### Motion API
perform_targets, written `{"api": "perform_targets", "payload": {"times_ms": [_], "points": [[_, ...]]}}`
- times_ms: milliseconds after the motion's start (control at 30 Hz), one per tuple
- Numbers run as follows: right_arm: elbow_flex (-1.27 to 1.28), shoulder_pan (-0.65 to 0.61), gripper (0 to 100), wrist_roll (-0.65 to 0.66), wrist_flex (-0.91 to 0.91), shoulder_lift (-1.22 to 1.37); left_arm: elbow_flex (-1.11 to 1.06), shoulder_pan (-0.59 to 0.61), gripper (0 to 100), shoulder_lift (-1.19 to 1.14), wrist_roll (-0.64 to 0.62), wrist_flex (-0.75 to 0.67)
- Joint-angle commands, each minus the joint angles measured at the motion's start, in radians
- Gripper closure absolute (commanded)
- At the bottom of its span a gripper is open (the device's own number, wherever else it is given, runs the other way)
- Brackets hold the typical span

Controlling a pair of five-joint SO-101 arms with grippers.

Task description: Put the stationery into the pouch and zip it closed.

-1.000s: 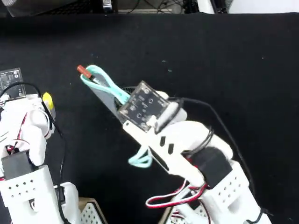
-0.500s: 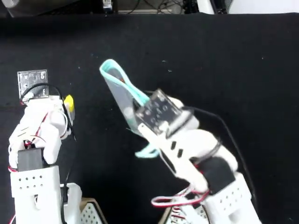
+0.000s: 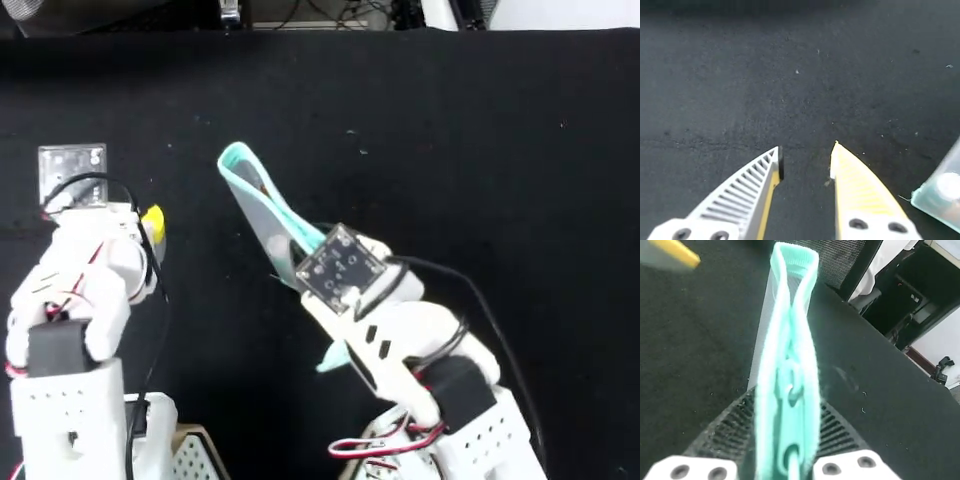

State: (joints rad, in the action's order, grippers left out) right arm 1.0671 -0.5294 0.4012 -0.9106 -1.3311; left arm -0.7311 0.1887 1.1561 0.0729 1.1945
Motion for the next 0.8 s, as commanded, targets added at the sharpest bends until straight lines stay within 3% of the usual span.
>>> {"api": "perform_targets", "payload": {"times_ms": [0,167,367,433,600,767], "points": [[0.117,0.012,98.6,0.020,-0.037,-0.056,0.213,-0.013,82,-0.020,0.023,0.107],[0.183,0.012,98.6,0.106,-0.144,-0.214,0.386,-0.015,82,-0.238,0.025,0.190],[0.239,0.014,98.6,0.104,-0.198,-0.381,0.661,-0.024,82,-0.509,0.020,0.316],[0.263,0.014,98.6,0.103,-0.198,-0.414,0.723,-0.077,82,-0.554,0.020,0.381],[0.272,0.017,96.3,0.101,-0.227,-0.444,0.664,-0.246,82,-0.601,0.023,0.451],[0.186,0.020,80.7,0.101,-0.345,-0.450,0.492,-0.306,82,-0.597,0.025,0.284]]}}
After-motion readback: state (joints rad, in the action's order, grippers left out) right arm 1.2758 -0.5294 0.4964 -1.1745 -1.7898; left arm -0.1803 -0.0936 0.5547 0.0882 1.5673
